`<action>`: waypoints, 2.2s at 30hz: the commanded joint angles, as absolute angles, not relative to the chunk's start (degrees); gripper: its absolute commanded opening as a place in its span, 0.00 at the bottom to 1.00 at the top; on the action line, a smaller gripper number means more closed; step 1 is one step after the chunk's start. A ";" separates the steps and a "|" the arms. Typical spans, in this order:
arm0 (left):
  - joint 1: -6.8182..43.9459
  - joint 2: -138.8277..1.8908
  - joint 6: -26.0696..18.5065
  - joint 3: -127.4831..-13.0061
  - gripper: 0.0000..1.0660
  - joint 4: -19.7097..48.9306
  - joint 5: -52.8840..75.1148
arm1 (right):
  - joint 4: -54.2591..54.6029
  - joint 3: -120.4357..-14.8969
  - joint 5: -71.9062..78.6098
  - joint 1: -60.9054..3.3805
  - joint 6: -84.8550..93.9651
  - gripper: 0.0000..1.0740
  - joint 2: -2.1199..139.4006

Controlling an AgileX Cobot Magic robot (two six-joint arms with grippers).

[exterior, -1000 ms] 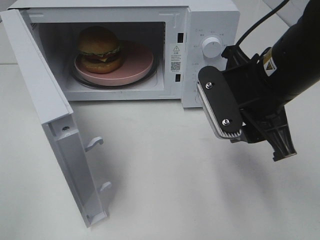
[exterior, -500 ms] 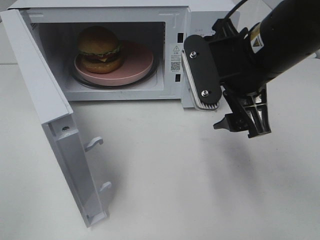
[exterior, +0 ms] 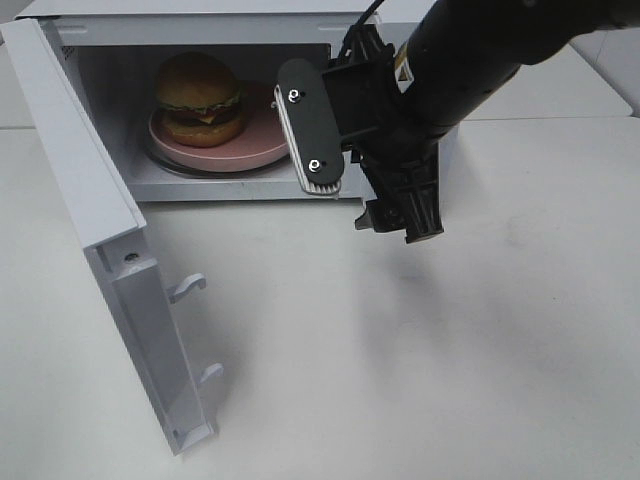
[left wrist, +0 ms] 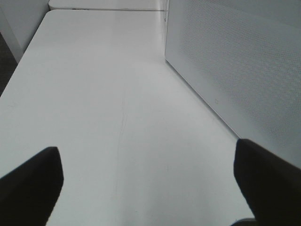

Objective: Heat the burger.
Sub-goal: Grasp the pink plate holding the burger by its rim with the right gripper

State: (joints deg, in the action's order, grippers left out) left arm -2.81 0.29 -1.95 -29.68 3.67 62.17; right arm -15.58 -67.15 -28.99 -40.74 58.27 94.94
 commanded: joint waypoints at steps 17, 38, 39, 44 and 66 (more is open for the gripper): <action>-2.75 1.32 -1.78 -29.56 0.87 3.50 61.36 | -17.02 -79.93 -24.41 -40.91 54.95 0.82 108.35; -2.75 1.32 -1.78 -29.56 0.87 3.50 61.36 | -17.02 -91.96 -23.89 -40.91 51.91 0.80 120.26; -2.75 1.32 -1.78 -29.56 0.87 3.50 61.36 | -17.02 -92.93 -23.95 -40.91 51.68 0.80 121.41; -2.75 1.32 -1.78 -29.56 0.87 3.50 61.36 | -17.02 -95.11 -24.06 -40.91 50.25 0.80 123.87; -2.75 1.32 -1.78 -29.56 0.87 3.50 61.36 | -17.25 -109.15 -29.97 -38.73 50.02 0.78 134.24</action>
State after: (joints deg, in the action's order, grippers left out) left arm -2.81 0.29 -1.95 -29.68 3.67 62.17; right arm -17.02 -107.54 -29.05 -39.02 50.71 133.10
